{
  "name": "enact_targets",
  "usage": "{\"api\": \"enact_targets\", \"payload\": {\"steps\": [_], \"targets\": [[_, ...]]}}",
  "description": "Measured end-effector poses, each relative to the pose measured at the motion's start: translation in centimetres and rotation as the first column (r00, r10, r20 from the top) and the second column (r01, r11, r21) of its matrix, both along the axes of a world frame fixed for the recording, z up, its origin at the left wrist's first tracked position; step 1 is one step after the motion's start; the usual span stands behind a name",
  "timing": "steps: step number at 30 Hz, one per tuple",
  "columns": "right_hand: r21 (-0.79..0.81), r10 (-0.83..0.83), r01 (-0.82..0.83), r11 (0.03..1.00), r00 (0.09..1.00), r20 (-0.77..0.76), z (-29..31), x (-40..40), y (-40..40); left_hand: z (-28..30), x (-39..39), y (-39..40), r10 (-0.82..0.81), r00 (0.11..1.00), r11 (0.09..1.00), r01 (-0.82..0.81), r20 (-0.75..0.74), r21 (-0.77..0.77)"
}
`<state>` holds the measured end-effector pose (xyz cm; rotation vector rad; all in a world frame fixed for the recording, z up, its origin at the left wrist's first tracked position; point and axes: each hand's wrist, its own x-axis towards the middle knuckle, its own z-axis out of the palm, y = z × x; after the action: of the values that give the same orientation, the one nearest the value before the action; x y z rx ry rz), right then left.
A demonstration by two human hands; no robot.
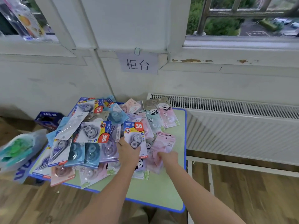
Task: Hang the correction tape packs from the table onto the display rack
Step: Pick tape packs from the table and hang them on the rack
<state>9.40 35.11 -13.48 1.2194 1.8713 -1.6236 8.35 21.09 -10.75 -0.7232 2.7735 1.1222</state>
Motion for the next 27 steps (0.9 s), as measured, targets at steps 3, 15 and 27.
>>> {"api": "enact_targets", "payload": {"steps": [3,15,27], "targets": [[0.009,-0.035,0.035,0.999,0.998,-0.05,0.0,1.1,-0.1,0.2,0.7,-0.3,0.016,0.999,0.975,-0.006,-0.042,0.221],[-0.323,-0.555,0.466,0.824,0.781,-0.287,2.7,8.6,0.7,0.6,2.0,-3.4,-0.193,0.978,0.841,0.204,-0.075,0.501],[-0.699,-0.803,0.395,0.596,0.282,-0.525,10.9,24.5,2.3,9.4,9.0,4.4,-0.696,0.66,0.237,0.584,-0.284,0.777]]}}
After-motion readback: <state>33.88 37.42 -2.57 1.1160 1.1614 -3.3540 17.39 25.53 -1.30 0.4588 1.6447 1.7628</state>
